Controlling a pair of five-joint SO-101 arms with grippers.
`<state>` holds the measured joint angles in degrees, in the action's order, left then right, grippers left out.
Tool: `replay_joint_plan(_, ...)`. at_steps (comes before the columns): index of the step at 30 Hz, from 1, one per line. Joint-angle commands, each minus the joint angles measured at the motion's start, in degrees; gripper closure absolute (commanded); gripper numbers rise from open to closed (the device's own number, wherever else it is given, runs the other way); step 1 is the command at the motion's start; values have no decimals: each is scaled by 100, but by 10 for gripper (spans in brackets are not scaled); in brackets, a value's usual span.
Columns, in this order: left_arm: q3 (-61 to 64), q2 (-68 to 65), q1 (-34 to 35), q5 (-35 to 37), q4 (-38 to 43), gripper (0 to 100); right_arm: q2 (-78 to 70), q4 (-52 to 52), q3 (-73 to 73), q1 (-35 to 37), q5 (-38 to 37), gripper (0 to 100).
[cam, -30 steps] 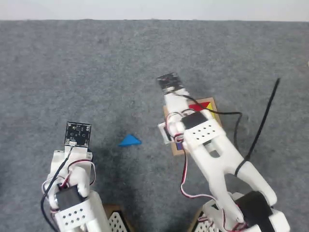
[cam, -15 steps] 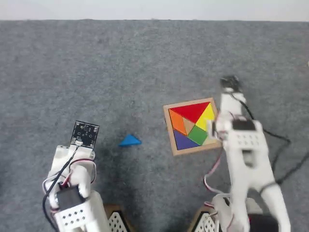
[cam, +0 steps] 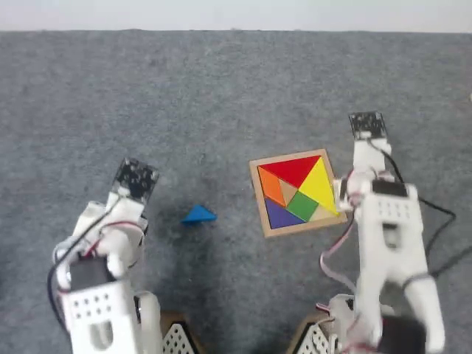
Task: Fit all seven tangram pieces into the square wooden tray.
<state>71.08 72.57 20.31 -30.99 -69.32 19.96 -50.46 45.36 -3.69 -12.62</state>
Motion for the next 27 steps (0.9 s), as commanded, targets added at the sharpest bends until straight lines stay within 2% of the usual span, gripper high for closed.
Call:
replay_joint_plan(1,-725,-1011,53,360,343,863,-1174,-40,-1143,-92,-18,837)
replay_joint_plan(7,-629,-1064,97,352,642,863,-2686,-224,-2321,-145,554,839)
replay_joint_plan(12,-462,-1064,141,334,905,863,-3389,-453,-2875,-110,563,839)
replay_joint_plan(16,-435,-1090,316,53,985,863,-3538,-505,-2892,40,563,839)
replay_joint_plan(22,-602,-1213,475,44,923,862,-3503,-716,-2673,567,615,839)
replay_joint_plan(27,-1244,-1996,475,44,466,862,-3486,-971,-2655,866,721,839)
